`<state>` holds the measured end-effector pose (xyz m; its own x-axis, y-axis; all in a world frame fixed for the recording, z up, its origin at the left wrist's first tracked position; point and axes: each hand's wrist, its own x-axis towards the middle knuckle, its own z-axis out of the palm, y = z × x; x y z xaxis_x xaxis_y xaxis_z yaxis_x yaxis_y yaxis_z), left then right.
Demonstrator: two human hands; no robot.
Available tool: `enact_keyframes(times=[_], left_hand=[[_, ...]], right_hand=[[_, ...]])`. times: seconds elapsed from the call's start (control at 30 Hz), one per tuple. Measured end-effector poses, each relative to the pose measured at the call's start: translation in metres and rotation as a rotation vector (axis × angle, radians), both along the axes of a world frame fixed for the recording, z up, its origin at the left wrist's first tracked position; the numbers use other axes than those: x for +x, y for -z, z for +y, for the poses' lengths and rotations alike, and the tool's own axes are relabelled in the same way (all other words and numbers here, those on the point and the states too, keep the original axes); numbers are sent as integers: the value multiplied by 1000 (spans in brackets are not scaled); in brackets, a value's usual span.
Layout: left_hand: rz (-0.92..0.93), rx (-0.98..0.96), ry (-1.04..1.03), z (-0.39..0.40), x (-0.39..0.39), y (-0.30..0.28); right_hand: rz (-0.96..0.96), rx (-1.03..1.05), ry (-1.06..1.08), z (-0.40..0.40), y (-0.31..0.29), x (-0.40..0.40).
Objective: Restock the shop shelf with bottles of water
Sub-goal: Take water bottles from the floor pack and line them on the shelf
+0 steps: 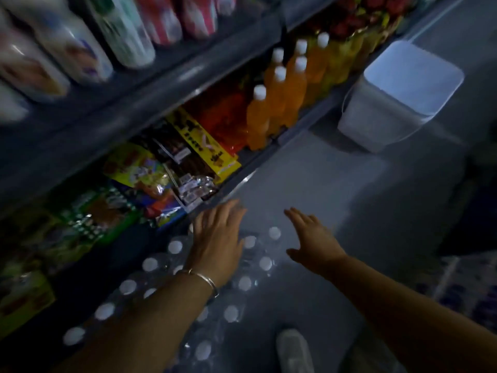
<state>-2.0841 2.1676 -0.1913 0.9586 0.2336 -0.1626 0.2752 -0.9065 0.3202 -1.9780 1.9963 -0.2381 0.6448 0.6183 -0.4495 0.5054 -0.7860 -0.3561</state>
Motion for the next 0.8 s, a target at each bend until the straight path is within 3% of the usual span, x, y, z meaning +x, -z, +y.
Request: enact_keyframes(times=[0.2, 0.4, 0.63, 0.8], left_hand=[[59, -17, 12, -1, 7, 110], [43, -13, 23, 1, 12, 150], [62, -48, 50, 6, 12, 133], [106, -116, 53, 11, 21, 57]], right_hand=[[143, 56, 119, 12, 119, 2], [184, 191, 222, 26, 160, 6], [154, 249, 305, 29, 128, 11], [111, 364, 211, 37, 25, 24]])
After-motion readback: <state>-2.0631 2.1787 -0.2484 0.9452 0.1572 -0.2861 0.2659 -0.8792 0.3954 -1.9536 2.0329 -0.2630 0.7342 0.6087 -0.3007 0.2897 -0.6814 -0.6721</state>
